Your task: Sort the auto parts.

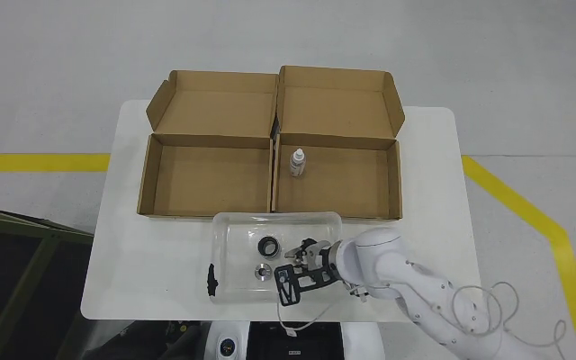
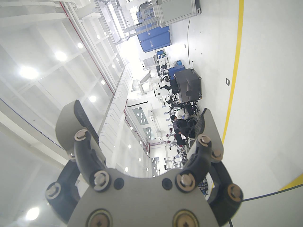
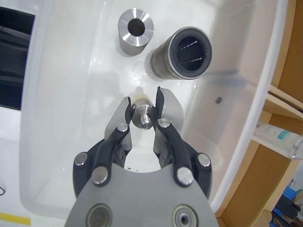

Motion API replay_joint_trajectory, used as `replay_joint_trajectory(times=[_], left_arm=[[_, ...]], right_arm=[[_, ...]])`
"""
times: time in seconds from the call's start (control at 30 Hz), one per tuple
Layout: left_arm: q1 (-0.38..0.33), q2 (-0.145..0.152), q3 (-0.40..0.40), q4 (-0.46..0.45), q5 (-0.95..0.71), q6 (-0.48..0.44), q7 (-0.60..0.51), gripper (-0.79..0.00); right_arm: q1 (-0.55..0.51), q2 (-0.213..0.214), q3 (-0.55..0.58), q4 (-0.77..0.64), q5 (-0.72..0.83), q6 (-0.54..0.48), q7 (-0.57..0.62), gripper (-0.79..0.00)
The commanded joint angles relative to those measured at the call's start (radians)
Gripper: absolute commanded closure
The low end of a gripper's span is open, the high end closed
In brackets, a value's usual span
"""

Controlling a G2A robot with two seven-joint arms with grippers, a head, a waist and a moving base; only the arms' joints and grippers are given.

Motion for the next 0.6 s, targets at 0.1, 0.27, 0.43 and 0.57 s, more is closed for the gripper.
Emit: replay_joint_trajectory(times=[0.1,0.27,0.43,0.57], left_arm=[[0.0,0.0,0.0,0.0,0.0,0.0,0.0,-0.785],[0.0,0.0,0.0,0.0,0.0,0.0,0.0,-0.785],[0.0,0.0,0.0,0.0,0.0,0.0,0.0,-0.785],[0.0,0.0,0.0,0.0,0.0,0.0,0.0,-0.785]], right_arm=[[0.008,0.003,0.027,-0.018,0.034,-0.002,-0.046,0.0],[0.014,0.01,0.071,-0.061,0.099,-0.014,-0.087,0.0],[0.026,0.017,0.114,-0.101,0.155,-0.021,-0.115,0.0],[0.039,0.02,0.134,-0.113,0.185,-0.022,-0.138,0.0]])
